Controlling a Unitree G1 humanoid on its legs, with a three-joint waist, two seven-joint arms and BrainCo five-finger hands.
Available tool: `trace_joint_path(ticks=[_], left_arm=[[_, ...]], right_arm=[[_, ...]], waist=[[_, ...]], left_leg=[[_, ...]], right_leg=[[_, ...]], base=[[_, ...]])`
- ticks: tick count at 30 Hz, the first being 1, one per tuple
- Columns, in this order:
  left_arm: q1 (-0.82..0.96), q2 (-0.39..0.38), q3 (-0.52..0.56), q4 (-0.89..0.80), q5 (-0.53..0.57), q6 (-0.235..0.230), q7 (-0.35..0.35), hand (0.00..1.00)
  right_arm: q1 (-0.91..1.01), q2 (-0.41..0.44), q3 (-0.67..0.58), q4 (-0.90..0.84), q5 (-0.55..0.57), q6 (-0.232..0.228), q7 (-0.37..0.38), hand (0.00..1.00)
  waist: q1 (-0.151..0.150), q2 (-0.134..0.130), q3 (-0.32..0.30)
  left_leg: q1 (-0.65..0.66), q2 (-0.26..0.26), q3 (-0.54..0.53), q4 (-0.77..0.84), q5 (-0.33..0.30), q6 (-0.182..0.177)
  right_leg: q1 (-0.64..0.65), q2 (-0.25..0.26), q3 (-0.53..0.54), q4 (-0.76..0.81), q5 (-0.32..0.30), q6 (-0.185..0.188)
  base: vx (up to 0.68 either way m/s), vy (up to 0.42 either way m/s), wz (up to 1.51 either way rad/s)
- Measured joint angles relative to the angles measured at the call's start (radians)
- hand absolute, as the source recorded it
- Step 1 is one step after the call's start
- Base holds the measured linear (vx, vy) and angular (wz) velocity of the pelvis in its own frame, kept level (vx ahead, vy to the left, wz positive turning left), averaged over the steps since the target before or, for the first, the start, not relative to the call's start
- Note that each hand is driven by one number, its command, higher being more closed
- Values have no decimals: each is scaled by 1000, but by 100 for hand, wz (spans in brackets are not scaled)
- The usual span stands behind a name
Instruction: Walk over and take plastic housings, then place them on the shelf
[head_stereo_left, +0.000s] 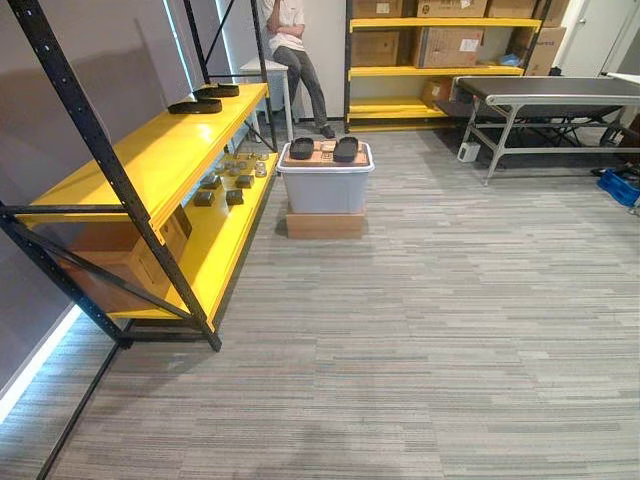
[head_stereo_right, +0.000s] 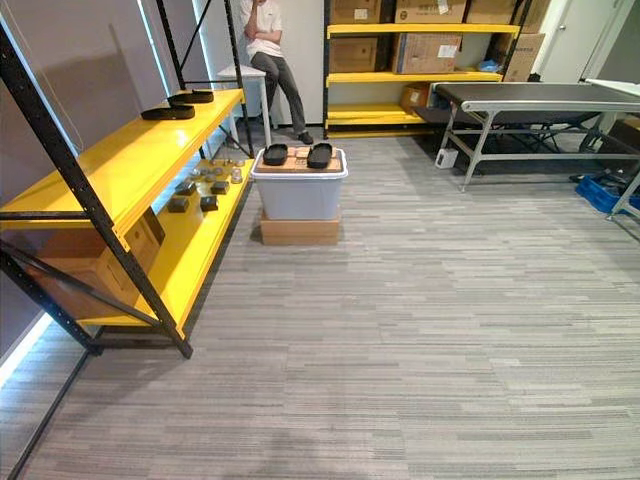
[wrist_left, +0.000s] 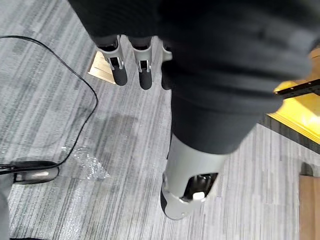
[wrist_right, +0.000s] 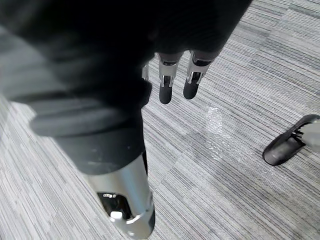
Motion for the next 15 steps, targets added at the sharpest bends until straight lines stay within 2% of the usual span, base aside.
trace_joint_path(ticks=[4,5,7,8,9,10,11,13,15], left_arm=[[0,1,-6,0,-1,0,0,0],[-15,0,-9,-1,-2,0,0,0],[-29,1,-16,-2,-9,0,0,0],[-38,3,-39,-1,-20,-1,0,0],[-36,4,-42,0,-21,0,1,0],[-33,12,-55,3,-20,5,2,0],[-36,24,-73,2,-20,6,2,0],[-40,42,-79,3,-19,11,2,0],[-82,55,-76,5,-18,12,3,0]], right_arm=[[-38,-1,4,0,-4,1,0,0],[-50,-5,7,0,-4,1,-1,0],[-63,-6,7,-5,-4,1,-1,0],[-55,-8,17,-9,-5,1,-1,0],[-56,-8,21,-9,-5,1,-1,0],[-60,-5,42,-11,-8,1,0,0],[-51,-3,51,-4,-9,6,0,0],[-44,-1,60,2,-11,10,0,0],[-30,0,64,2,-13,10,1,0]], waist=[[3,-9,9],[10,-1,21],[9,-5,52],[10,-7,62],[11,-7,63],[5,-12,77],[-9,-16,104],[-19,-12,126],[-53,-4,135]], left_leg=[[-32,1,31,30,-19,4],[-63,6,41,85,-52,21],[-71,5,42,128,-90,32],[-68,-7,39,145,-121,55],[-68,-11,40,147,-127,57],[-54,-27,30,144,-137,68],[-12,-36,16,131,-144,81],[43,-31,7,107,-157,95],[60,-4,-38,105,-179,84]], right_leg=[[-31,1,39,4,0,0],[-60,-1,45,40,-27,22],[-116,-17,42,188,-110,46],[-216,-53,19,432,-193,99],[-243,-61,17,488,-198,100],[-374,-106,-9,749,-207,87],[-434,-120,-10,868,-223,97],[-477,-103,-23,818,-230,84],[-505,-69,-53,609,-209,58]], base=[[-4,-2,-26],[-2,8,-16],[1,42,-3],[7,54,3],[31,109,3],[105,122,16],[167,135,22],[309,43,26],[465,-64,68]])
